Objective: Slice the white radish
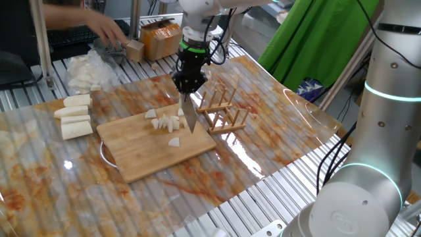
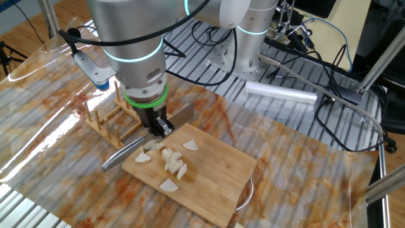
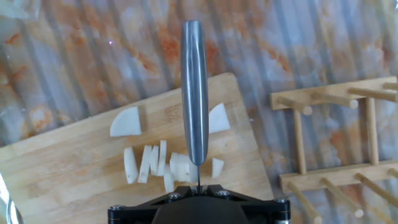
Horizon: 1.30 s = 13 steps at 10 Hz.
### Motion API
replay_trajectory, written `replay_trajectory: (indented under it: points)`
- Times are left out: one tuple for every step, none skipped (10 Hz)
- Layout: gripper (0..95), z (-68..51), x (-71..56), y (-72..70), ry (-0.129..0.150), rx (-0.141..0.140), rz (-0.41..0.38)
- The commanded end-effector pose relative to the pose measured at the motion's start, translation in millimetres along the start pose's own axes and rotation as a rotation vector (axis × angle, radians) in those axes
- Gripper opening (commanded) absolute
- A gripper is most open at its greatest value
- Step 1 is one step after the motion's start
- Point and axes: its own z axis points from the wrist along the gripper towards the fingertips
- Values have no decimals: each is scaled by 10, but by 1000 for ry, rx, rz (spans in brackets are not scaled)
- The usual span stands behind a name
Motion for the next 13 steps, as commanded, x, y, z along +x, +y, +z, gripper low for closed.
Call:
replay_trajectory:
  points:
    - [0, -27, -1, -14, -28, -7, 163]
    - [0, -37, -24, -15, -35, -40, 175]
    - [0, -56, -41, -9, -46, -52, 180]
    - [0, -73, -44, 7, -32, -76, 210]
    - [0, -83, -46, 28, -25, -85, 229]
    - [0, -134, -49, 82, -17, -100, 284]
    - [0, -149, -43, 107, -4, -111, 310]
    - [0, -145, -42, 119, 2, -114, 331]
    - [0, -151, -40, 132, 0, -116, 348]
    - [0, -170, -63, 134, -7, -113, 352]
    - [0, -181, -86, 133, -3, -118, 357]
    - [0, -187, -103, 133, -3, -118, 358]
    - [0, -198, -168, 148, -3, -118, 359]
